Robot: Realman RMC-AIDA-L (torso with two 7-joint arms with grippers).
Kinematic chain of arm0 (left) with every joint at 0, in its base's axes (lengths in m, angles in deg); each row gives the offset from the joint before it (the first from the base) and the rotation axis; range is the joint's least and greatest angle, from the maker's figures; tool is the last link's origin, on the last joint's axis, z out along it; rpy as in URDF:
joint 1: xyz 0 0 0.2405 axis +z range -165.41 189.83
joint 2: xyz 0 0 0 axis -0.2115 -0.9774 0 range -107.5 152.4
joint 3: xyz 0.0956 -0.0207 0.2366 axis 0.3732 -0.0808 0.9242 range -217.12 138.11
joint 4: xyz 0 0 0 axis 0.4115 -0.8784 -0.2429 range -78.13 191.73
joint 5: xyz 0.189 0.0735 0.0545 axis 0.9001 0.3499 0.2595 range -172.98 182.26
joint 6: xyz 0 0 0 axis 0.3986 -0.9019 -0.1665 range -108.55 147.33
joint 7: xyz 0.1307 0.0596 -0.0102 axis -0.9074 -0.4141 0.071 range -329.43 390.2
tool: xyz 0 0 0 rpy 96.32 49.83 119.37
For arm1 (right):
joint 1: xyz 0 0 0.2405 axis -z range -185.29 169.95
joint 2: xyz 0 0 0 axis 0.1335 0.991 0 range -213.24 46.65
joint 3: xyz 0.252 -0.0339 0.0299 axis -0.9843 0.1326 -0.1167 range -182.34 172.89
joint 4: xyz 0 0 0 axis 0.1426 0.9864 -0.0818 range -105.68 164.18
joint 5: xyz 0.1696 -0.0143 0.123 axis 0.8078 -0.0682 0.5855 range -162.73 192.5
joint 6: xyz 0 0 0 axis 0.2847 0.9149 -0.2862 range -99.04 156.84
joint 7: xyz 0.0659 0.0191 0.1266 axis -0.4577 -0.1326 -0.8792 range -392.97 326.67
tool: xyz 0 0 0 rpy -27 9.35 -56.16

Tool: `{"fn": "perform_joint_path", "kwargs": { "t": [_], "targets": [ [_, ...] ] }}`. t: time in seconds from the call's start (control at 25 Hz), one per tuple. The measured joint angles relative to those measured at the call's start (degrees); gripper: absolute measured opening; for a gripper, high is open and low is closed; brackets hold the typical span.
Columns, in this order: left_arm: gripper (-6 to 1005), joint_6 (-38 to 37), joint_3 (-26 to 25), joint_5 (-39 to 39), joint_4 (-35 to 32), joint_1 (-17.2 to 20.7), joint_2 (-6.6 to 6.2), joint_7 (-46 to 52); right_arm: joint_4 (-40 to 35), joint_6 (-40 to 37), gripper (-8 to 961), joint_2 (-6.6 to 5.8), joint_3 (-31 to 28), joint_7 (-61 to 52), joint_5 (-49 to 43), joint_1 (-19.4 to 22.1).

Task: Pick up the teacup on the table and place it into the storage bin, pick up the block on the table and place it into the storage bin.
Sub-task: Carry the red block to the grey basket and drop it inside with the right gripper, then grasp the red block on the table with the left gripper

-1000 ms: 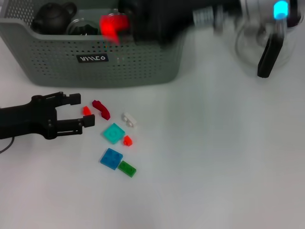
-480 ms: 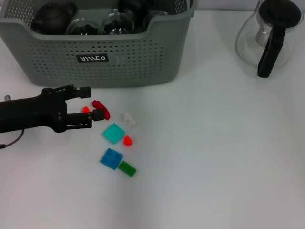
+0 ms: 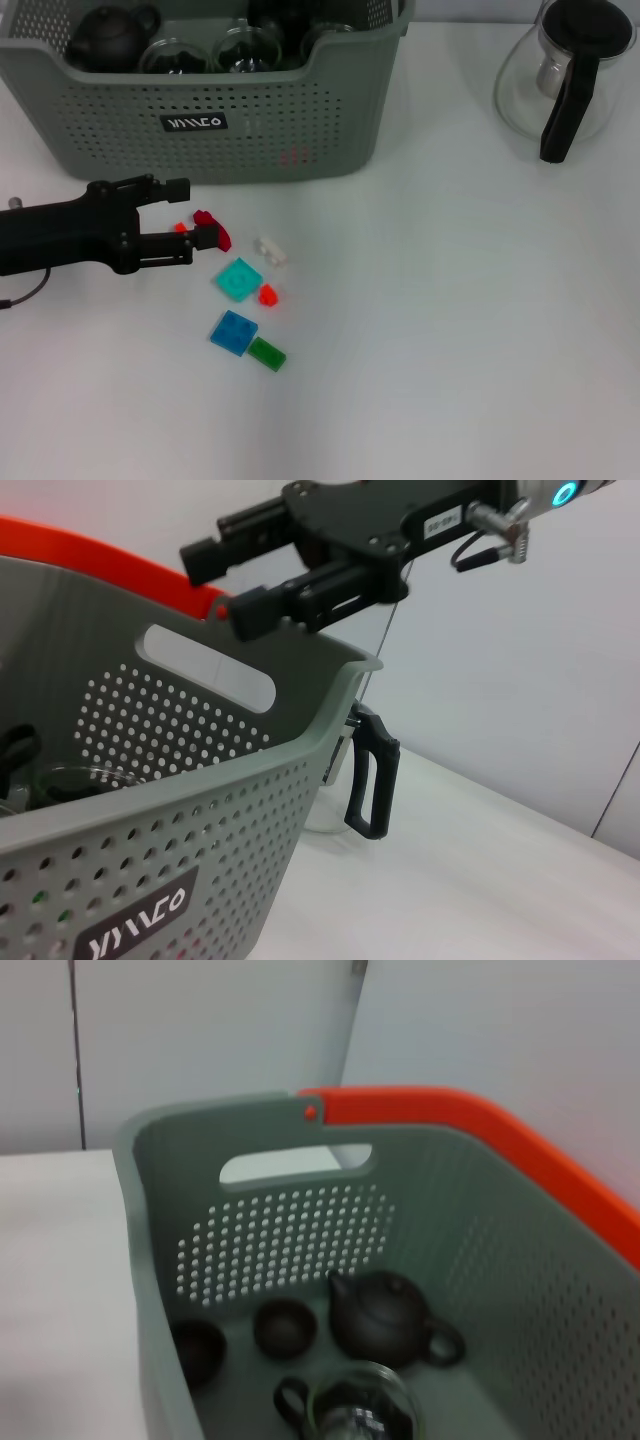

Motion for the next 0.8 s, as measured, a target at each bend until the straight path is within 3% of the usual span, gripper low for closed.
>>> {"fn": "perform_joint_path", "kwargs": {
  "t": [0.32, 0.4, 0.6, 0.8],
  "targets": [
    [809, -0.28, 0.24, 0.11, -0.65, -0.13, -0.36, -0.31, -22.06, -18.90, 841, -0.43, -1.80, 6.00, 16.18, 15.97],
    [806, 0.43, 0.53, 0.64, -1.39, -0.23, -0.40, -0.59, -25.27, -25.71, 853, -0.50, -3.72, 7.37, 19.77, 20.13],
    [798, 4.54, 2.46, 3.40, -4.05, -0.48, -0.40, -1.29, -25.76, -41.39, 882, -0.52, -6.74, 9.38, 22.56, 27.35],
    [791, 7.39, 5.19, 5.85, -5.54, -1.14, -0.04, -0.98, -20.69, -44.75, 888, -0.47, -7.60, 9.68, 21.23, 30.55]
  ]
}}
